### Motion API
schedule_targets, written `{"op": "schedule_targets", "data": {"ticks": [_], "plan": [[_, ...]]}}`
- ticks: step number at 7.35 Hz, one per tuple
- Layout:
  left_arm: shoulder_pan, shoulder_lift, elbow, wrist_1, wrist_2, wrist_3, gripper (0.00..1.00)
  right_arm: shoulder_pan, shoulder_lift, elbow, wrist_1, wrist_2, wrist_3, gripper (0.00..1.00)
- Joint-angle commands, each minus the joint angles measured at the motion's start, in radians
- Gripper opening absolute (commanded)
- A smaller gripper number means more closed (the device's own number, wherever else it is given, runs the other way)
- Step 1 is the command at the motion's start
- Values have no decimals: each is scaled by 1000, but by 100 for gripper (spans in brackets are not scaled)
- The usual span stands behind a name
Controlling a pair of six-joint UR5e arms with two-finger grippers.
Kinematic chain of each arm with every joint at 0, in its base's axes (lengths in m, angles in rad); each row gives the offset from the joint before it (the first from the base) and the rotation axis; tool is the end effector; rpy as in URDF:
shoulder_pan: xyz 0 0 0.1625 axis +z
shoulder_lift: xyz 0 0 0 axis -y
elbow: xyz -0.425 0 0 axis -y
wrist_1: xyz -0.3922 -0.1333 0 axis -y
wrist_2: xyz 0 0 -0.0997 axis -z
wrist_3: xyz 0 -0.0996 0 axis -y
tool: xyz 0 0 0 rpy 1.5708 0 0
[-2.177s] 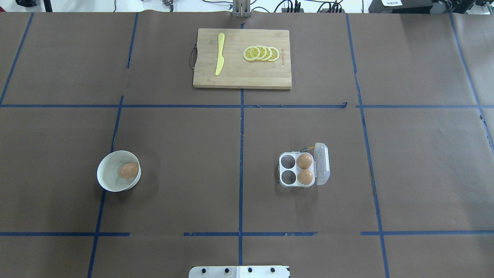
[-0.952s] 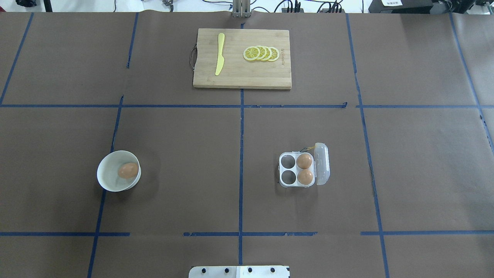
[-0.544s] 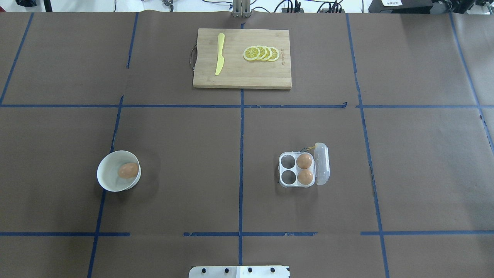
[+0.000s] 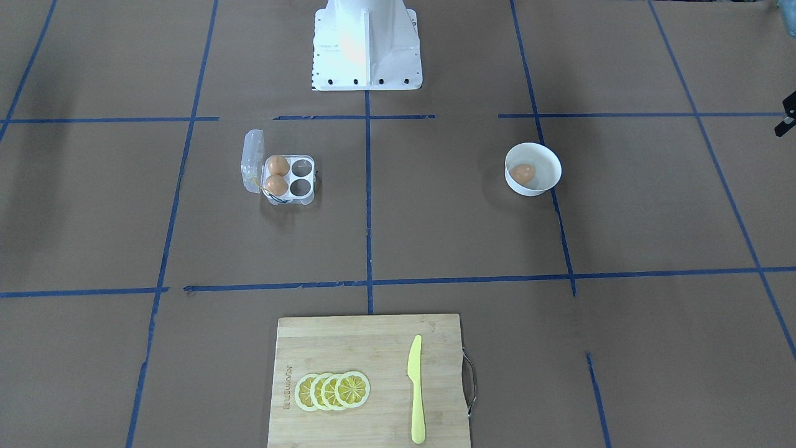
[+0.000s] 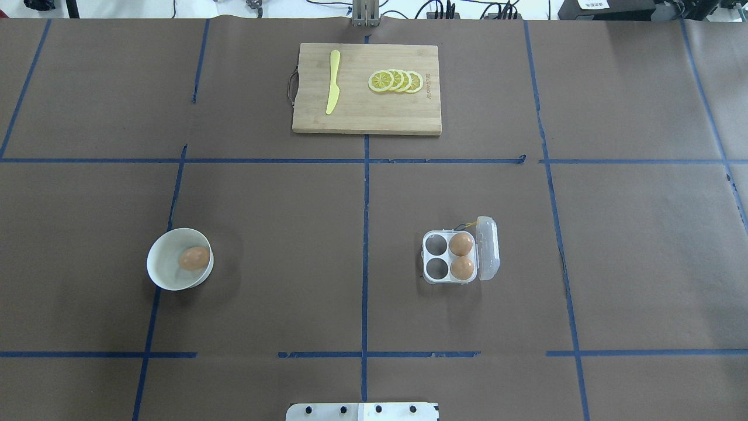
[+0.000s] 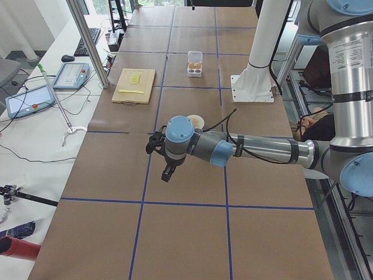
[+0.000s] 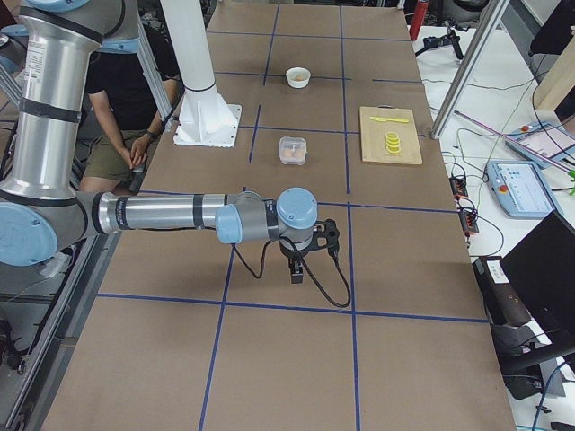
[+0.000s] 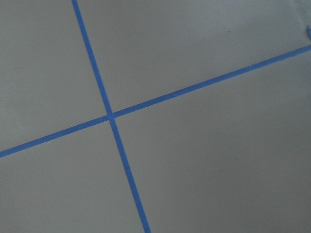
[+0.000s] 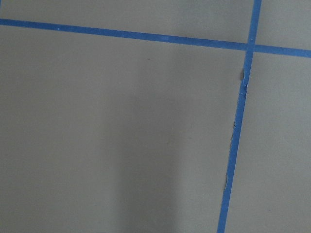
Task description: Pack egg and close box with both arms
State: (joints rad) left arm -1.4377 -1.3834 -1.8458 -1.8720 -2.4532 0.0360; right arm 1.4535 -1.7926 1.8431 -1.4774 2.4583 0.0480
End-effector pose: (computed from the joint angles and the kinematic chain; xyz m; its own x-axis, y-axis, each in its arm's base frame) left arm 0.0009 -0.4315 0.5665 0.5860 0.4072 -0.7005 -0.1440 0.9031 0.4046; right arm 0.0082 -0.4097 0.6052 0.6188 -0.1370 0.7735 0.0862 0.9906 0.1064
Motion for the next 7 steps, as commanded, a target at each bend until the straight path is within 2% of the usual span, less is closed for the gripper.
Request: {"op": "schedule_targets", "data": {"ticks": [1,3,4,5,6,7], "plan": [[153,-3,-10,-132,-67,-153,100,-1,2,2,2,14,-3,100],[323,-8,-12,-368,-58,-430,100,-1,1,-4,63,14,0,100],[408,-12,-24,-431,-2,-505,100,-1,-1,-4,66,16,-2,100],[516,-13,-68,-440,131,-568,99,-1,-1,-4,65,16,-2,100],[593,-20,-96,-441,210,-576,93,-1,-1,-4,65,16,-2,100],[684,-84,-95,-435,276,-579,92,-2,-1,-4,65,16,-2,100]]}}
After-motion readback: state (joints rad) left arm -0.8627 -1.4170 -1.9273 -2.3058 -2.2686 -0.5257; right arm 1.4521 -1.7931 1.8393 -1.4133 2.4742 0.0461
